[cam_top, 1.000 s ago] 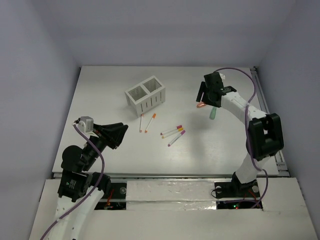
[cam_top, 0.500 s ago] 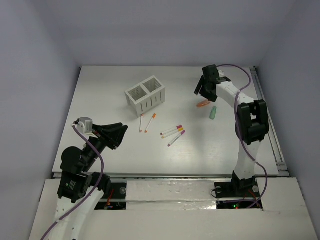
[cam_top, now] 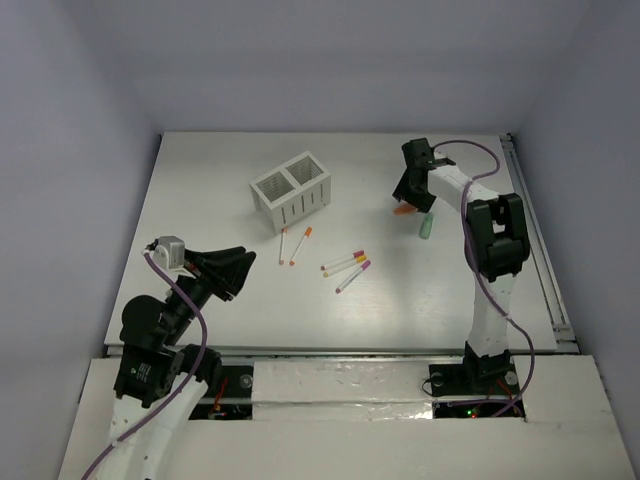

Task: Sort the stationery into containers
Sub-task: Pick up the pen from the center of the board, then place the pen in the storage box.

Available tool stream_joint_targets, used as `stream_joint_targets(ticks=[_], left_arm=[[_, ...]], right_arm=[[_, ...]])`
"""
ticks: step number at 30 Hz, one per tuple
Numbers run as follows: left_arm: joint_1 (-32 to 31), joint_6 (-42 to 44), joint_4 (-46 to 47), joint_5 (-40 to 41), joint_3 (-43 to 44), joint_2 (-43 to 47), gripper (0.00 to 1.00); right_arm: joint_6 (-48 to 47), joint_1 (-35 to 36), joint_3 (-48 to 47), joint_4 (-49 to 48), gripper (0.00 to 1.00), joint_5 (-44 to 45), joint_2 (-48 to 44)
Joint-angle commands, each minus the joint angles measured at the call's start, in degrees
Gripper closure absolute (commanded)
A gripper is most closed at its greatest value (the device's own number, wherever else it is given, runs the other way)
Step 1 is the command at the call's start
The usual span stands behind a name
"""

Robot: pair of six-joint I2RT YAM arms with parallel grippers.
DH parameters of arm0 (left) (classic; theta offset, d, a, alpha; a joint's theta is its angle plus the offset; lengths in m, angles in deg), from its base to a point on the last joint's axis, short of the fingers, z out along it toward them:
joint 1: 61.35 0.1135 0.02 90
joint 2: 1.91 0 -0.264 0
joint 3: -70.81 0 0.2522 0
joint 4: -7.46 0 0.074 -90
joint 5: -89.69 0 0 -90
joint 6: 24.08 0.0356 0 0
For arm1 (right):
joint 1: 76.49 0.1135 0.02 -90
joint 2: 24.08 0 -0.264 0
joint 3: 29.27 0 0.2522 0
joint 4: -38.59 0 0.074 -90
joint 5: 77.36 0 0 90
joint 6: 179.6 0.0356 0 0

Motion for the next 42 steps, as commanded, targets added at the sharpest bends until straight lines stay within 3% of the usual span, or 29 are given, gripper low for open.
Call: stream_joint_targets(ticks=[1,7,10,14,15,20,25,35,42], left_arm=[[-0.8,0.5,1.9,-0.2,0.5,0.3,0.68],[-0.8,0.5,1.8,0.0,0.6,0.5,0.68],[-0.8,0.5,1.7,0.0,0.7,0.6,0.68],[-0.8,0.5,1.6,0.0,0.7,0.8,0.68],[-0.8,0.5,1.6,0.1,0.7,0.8,0.68],[-0.8,0.4,1.8,0.0,0.7,0.7,0.68],[-0.8,0.4,1.6,0.6,0.7,0.7,0.68],[-0.8,0.1,-0.9,7.8,1.5,3.6,0.69],[-0.8,0.1,-0.7,7.4,1.5,3.4,0.69]], right_arm=[[1.3,-0.3,-3.6,1.0,0.39,1.4,2.8],[1.7,-0.8,-4.6,2.3,0.47,0.7,4.7],[1.9,-0.8,-4.2,1.8,0.59,0.1,4.8],[1.9,-0.8,-3.1,-0.2,0.86,-0.8,4.0],[1.7,-0.8,-2.1,-1.4,0.89,-1.0,2.0],[-1.1,2.2,1.8,-10.7,0.9,-2.8,-7.0],[-4.7,13.1,-4.6,-14.5,0.89,-4.1,-11.5],[-6.1,24.0,-23.0,-26.3,0.9,-19.4,-2.2],[-8.9,28.8,-37.9,-22.3,0.9,-15.2,8.1]])
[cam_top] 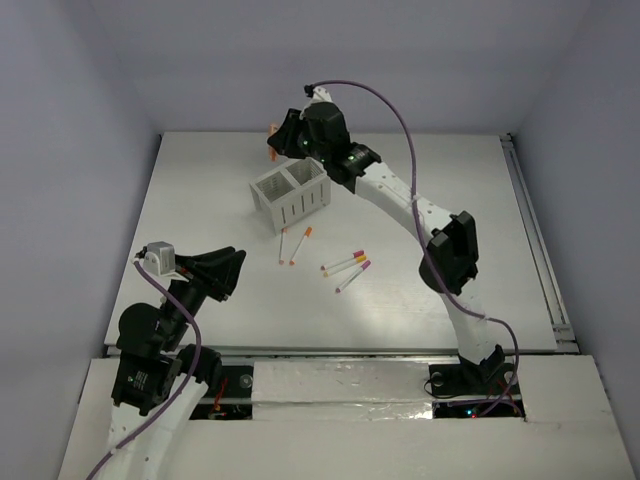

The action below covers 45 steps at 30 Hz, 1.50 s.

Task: Sort the stationery into containers
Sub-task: Place the pen in the storage box, then pick up the pen from the corner of the board.

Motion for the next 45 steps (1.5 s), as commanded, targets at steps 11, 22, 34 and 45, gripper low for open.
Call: stream_joint_targets(ticks=[11,22,34,45], left_arm=[[-0.3,0.1,2.4,-0.5,1.2,0.9,0.69],[-0.3,0.1,2.6,-0.7,1.1,0.8,0.68],[-0.3,0.1,2.6,-0.8,1.1,1.0,0.68],[-0.8,0.0,2.7,-0.8,1.0,1.9,0.68]], right_arm=[[-6.0,3.8,-1.0,-0.3,0.87,6.3,5.0],[-6.5,4.3,6.2,-1.8,0.74,10.5,3.3],[-8.4,4.3,11.4,-6.9,0.3,10.9,-4.6],[-10.9,-0.1,35.3,0.8,1.0,32.6,-25.6]])
